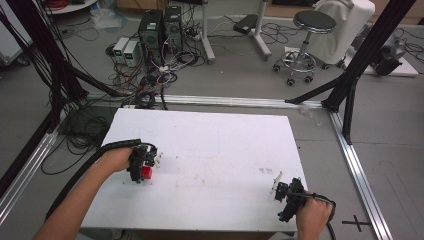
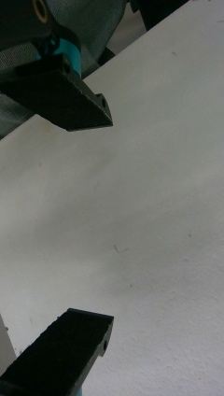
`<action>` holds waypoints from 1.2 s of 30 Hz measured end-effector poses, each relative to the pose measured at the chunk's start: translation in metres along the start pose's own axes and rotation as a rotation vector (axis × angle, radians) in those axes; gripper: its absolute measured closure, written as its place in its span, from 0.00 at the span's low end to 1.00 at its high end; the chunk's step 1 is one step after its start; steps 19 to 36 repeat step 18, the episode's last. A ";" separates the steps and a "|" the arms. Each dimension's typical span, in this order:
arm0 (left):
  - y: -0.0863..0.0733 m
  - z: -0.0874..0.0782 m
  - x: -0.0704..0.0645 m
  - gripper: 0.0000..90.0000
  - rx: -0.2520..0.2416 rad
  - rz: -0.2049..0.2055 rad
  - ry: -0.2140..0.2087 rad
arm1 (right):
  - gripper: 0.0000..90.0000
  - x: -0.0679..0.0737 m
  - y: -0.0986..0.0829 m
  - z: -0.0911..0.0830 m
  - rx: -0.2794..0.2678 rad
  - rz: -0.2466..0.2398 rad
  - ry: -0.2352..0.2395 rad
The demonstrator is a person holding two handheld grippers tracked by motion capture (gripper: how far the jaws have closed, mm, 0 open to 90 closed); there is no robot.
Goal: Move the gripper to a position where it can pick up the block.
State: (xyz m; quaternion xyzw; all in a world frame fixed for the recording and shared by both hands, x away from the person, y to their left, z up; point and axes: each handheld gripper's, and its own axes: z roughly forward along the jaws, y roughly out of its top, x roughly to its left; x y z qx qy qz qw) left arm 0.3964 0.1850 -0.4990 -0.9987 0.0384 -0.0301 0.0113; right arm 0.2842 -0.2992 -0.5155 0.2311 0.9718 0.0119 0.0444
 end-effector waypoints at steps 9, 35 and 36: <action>0.001 0.007 0.001 0.24 0.008 -0.002 -0.014 | 0.06 0.000 0.000 0.000 -0.001 0.002 0.001; 0.000 0.009 -0.001 0.24 0.016 -0.007 -0.022 | 0.06 0.000 0.001 0.000 0.002 -0.002 0.001; 0.000 0.009 -0.001 0.24 0.016 -0.007 -0.022 | 0.06 0.000 0.001 0.000 0.002 -0.002 0.001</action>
